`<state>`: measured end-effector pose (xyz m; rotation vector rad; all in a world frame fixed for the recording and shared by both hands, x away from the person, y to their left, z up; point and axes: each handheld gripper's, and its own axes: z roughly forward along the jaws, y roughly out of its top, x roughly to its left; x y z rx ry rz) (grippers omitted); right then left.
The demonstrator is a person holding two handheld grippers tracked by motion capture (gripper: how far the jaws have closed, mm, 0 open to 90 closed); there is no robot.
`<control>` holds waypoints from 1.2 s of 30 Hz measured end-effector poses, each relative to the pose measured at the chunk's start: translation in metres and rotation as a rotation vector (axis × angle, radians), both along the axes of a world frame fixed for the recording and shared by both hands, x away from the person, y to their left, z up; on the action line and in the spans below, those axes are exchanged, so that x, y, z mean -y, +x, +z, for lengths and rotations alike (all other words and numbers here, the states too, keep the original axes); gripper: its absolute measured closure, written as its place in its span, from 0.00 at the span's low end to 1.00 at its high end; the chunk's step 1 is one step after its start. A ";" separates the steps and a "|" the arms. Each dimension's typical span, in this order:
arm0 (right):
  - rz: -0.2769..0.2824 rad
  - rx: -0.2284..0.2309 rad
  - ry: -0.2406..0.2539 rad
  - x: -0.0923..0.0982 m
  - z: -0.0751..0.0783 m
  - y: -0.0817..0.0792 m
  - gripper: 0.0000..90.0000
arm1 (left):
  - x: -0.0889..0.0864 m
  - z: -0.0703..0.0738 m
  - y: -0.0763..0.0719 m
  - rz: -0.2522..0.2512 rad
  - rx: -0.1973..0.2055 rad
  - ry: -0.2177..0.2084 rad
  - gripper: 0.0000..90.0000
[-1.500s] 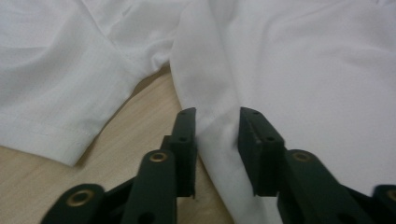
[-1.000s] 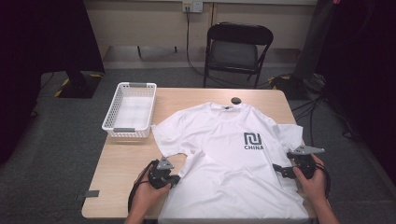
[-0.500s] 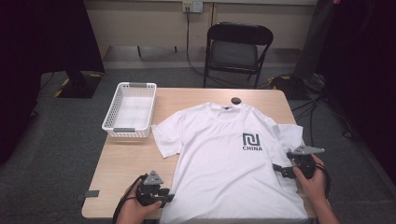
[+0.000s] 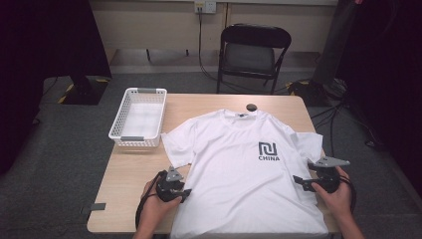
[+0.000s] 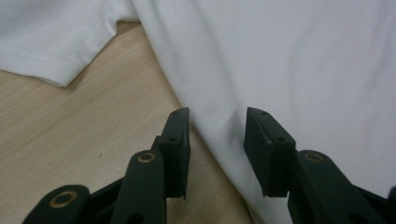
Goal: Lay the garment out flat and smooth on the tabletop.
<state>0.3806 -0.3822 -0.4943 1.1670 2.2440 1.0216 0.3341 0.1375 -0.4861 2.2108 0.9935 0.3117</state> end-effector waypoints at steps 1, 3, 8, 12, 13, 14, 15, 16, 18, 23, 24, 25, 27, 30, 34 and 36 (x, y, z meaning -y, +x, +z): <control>-0.008 -0.004 0.024 0.003 0.003 -0.004 0.25 | 0.000 0.000 0.000 -0.003 0.002 -0.002 0.70; -0.016 -0.016 0.023 0.006 0.006 -0.017 0.37 | 0.000 -0.001 -0.001 -0.006 0.006 -0.004 0.71; -0.064 -0.058 0.003 0.014 0.005 -0.053 0.56 | 0.001 0.000 -0.003 -0.018 -0.006 -0.009 0.80; -0.052 -0.082 0.004 0.016 0.000 -0.068 0.71 | 0.003 0.000 -0.003 -0.027 -0.014 -0.007 0.89; -0.040 -0.083 0.018 0.016 0.000 -0.069 0.75 | 0.003 0.000 -0.003 -0.030 -0.014 -0.009 0.90; -0.036 -0.082 0.013 0.016 0.000 -0.069 0.83 | 0.003 0.000 -0.003 -0.041 -0.016 -0.007 0.92; -0.027 -0.089 0.015 0.017 0.000 -0.068 0.91 | 0.003 0.000 -0.003 -0.044 -0.017 -0.008 0.95; -0.007 -0.098 0.026 0.018 0.001 -0.068 0.96 | 0.003 0.000 -0.004 -0.043 -0.014 -0.009 0.96; -0.003 -0.104 0.040 0.023 0.000 -0.069 0.99 | 0.001 0.000 -0.005 -0.047 -0.016 -0.008 0.97; -0.022 -0.090 0.033 0.034 0.000 -0.076 0.90 | -0.003 0.000 -0.006 -0.051 -0.010 -0.030 0.95; -0.035 -0.078 0.024 0.033 0.000 -0.076 0.75 | -0.003 0.000 -0.007 -0.047 0.002 -0.031 0.89; -0.030 -0.068 0.021 0.031 0.000 -0.075 0.62 | -0.003 0.001 -0.007 -0.046 0.015 -0.032 0.78; -0.028 -0.036 0.014 0.026 0.004 -0.072 0.43 | -0.004 0.003 -0.007 -0.040 0.045 -0.043 0.60; 0.004 0.012 0.003 0.017 0.010 -0.064 0.25 | -0.004 0.006 -0.006 -0.053 0.077 -0.064 0.41; 0.041 0.002 0.008 0.006 0.010 -0.047 0.15 | -0.001 0.013 0.000 -0.069 0.114 -0.070 0.24; 0.078 -0.016 0.022 0.002 0.007 -0.039 0.14 | 0.001 0.016 0.004 -0.072 0.113 -0.087 0.18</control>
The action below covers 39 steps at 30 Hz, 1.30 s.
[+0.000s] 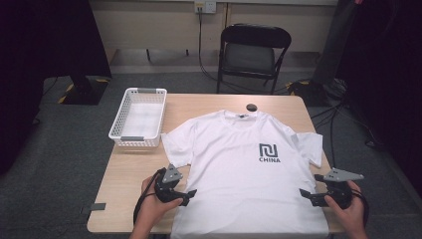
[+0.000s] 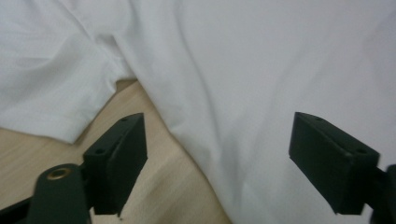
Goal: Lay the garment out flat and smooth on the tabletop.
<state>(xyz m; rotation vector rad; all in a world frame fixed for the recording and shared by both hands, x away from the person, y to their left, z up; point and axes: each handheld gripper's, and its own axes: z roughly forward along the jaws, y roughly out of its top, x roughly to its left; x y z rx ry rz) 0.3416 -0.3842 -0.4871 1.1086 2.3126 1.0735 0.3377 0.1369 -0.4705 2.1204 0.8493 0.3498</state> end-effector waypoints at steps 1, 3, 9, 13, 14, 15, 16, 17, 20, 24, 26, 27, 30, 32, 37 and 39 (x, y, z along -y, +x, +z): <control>0.006 -0.010 0.004 -0.002 -0.001 0.004 0.15 | 0.001 0.001 0.002 -0.013 0.009 0.000 0.16; 0.009 -0.021 -0.005 -0.006 -0.004 0.011 0.14 | 0.002 0.003 0.006 -0.022 0.017 0.010 0.17; 0.030 -0.027 -0.018 -0.013 -0.016 0.018 0.12 | 0.004 0.001 0.011 -0.032 0.022 0.003 0.17; 0.038 -0.018 -0.025 -0.013 -0.017 0.017 0.12 | 0.004 -0.001 0.010 -0.059 0.024 0.018 0.17; 0.043 -0.018 -0.026 -0.013 -0.017 0.017 0.12 | 0.005 -0.001 0.009 -0.068 0.026 0.023 0.17; 0.045 -0.017 -0.026 -0.013 -0.017 0.018 0.12 | 0.006 -0.001 0.009 -0.078 0.026 0.022 0.17; 0.045 -0.017 -0.027 -0.013 -0.017 0.017 0.12 | 0.006 -0.001 0.008 -0.086 0.023 0.022 0.17; 0.045 -0.016 -0.028 -0.013 -0.017 0.017 0.12 | 0.007 -0.001 0.008 -0.090 0.020 0.023 0.17; 0.044 -0.017 -0.028 -0.013 -0.017 0.017 0.12 | 0.010 0.000 0.008 -0.108 0.026 0.024 0.17; 0.045 -0.018 -0.028 -0.013 -0.017 0.017 0.12 | 0.013 0.001 0.007 -0.123 0.027 0.025 0.17; 0.048 -0.016 -0.028 -0.013 -0.017 0.018 0.12 | 0.014 0.002 0.006 -0.132 0.026 0.022 0.17; 0.048 -0.017 -0.028 -0.013 -0.017 0.018 0.12 | 0.013 0.002 0.006 -0.131 0.024 0.020 0.17; 0.048 -0.017 -0.028 -0.013 -0.017 0.018 0.12 | 0.011 0.002 0.005 -0.130 0.022 0.021 0.17; 0.048 -0.017 -0.028 -0.013 -0.017 0.018 0.12 | 0.008 0.003 0.004 -0.133 0.023 0.021 0.17; 0.048 -0.017 -0.028 -0.013 -0.017 0.018 0.12 | -0.001 0.005 0.002 -0.120 0.026 0.018 0.17; 0.048 -0.017 -0.028 -0.013 -0.017 0.018 0.12 | -0.005 0.006 0.002 -0.108 0.027 0.013 0.17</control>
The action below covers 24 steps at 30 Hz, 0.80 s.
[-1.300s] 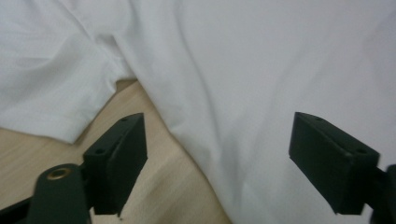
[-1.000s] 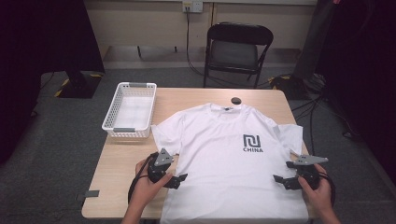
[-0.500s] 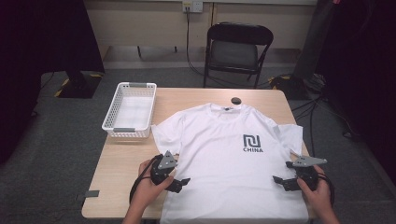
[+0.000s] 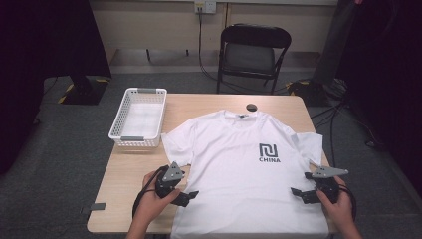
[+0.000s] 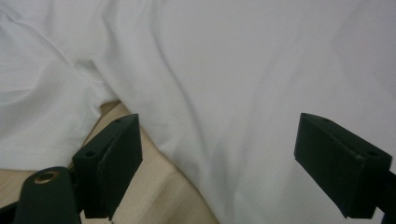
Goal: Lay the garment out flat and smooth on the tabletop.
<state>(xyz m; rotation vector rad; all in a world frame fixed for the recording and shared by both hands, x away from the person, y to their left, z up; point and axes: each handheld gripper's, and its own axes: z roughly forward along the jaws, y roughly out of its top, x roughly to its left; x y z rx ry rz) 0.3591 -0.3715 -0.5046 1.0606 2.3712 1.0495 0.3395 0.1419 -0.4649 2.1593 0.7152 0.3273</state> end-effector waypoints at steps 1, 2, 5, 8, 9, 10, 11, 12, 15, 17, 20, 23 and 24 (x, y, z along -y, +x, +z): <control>0.000 0.000 0.000 0.000 0.000 0.000 0.12 | -0.002 0.000 0.000 0.003 0.002 0.000 0.17; 0.000 0.000 0.000 0.000 0.000 0.000 0.12 | -0.002 0.000 0.000 0.003 0.002 0.000 0.17; 0.001 0.000 0.000 0.000 0.000 0.000 0.12 | -0.006 0.000 0.000 0.014 0.003 -0.004 0.17; 0.001 0.000 0.000 0.000 0.000 0.000 0.12 | -0.009 0.001 0.000 0.017 0.002 -0.006 0.17; 0.001 0.000 0.000 0.000 0.000 0.000 0.12 | -0.011 0.000 0.000 0.021 0.002 -0.012 0.17; 0.001 0.000 0.000 0.000 0.000 0.000 0.12 | -0.011 0.000 0.000 0.021 0.002 -0.012 0.17; 0.002 0.000 0.000 0.000 0.000 0.000 0.12 | -0.012 0.000 0.000 0.016 0.000 -0.011 0.17; 0.001 -0.001 0.000 0.000 0.000 0.000 0.12 | -0.013 0.000 -0.001 0.020 -0.005 -0.015 0.17; 0.002 0.000 0.000 0.000 0.000 0.000 0.12 | -0.016 -0.001 0.000 0.027 -0.010 -0.009 0.17; 0.002 0.000 0.000 0.000 0.000 0.000 0.12 | -0.018 -0.001 0.000 0.034 -0.009 -0.011 0.17; 0.002 0.000 0.000 0.000 0.000 0.000 0.12 | -0.022 -0.002 0.001 0.044 -0.015 -0.024 0.17; 0.002 0.000 0.000 0.000 0.000 0.000 0.12 | -0.026 -0.003 0.001 0.052 -0.014 -0.019 0.17; 0.002 0.000 0.000 0.000 0.000 0.000 0.12 | -0.027 -0.003 0.001 0.056 -0.015 -0.025 0.17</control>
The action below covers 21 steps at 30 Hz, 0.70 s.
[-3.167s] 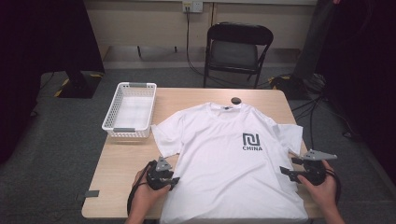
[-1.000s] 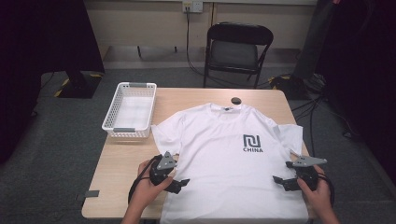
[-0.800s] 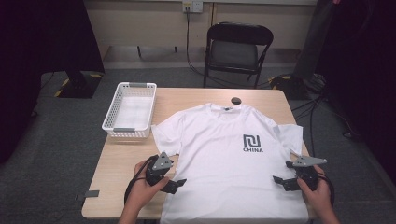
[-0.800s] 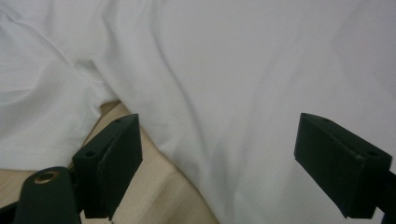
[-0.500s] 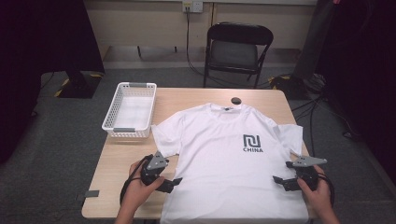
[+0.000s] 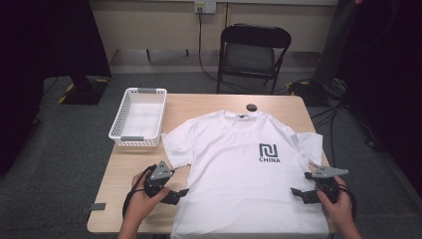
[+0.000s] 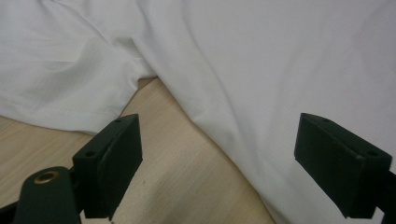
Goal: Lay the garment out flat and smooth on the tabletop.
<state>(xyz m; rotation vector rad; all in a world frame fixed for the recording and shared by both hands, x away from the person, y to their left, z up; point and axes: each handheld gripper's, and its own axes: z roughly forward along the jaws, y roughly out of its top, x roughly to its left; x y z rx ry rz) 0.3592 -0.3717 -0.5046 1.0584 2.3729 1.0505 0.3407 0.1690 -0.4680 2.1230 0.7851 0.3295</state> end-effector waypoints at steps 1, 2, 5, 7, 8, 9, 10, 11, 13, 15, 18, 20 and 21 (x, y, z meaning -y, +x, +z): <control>0.000 0.000 0.000 0.000 0.000 0.000 0.12 | -0.001 0.000 0.000 0.004 0.001 -0.005 0.17; 0.000 0.000 0.000 0.000 0.000 0.000 0.12 | -0.003 0.000 0.000 0.007 -0.002 -0.008 0.17; 0.000 0.000 0.000 0.000 0.000 0.000 0.12 | -0.007 0.000 0.001 0.016 0.003 -0.011 0.17; 0.000 0.000 0.000 0.000 0.000 0.000 0.12 | -0.010 0.000 0.001 0.020 0.002 -0.018 0.17; 0.001 0.000 0.000 0.000 0.000 0.000 0.12 | -0.011 0.000 0.001 0.023 0.002 -0.020 0.17; 0.000 0.000 0.000 0.000 0.000 0.000 0.12 | -0.012 0.000 0.001 0.024 0.004 -0.019 0.17; 0.001 0.000 0.000 0.000 0.000 0.000 0.12 | -0.013 0.000 0.001 0.024 0.005 -0.019 0.17; 0.001 0.000 0.000 0.000 0.000 0.000 0.12 | -0.014 0.000 0.001 0.026 0.005 -0.021 0.17; 0.001 0.000 0.000 0.000 0.000 0.000 0.12 | -0.016 0.000 0.001 0.029 0.009 -0.022 0.17; 0.001 0.000 0.000 0.000 0.000 0.000 0.12 | -0.017 0.000 0.001 0.032 0.010 -0.026 0.17; 0.001 0.000 0.000 0.000 0.000 0.000 0.12 | -0.020 0.001 0.001 0.033 0.015 -0.022 0.17; 0.002 0.000 0.000 0.000 0.000 0.000 0.12 | -0.022 0.001 0.001 0.039 0.015 -0.024 0.17; 0.002 0.000 0.000 0.000 0.000 0.000 0.12 | -0.023 0.001 0.001 0.039 0.015 -0.022 0.17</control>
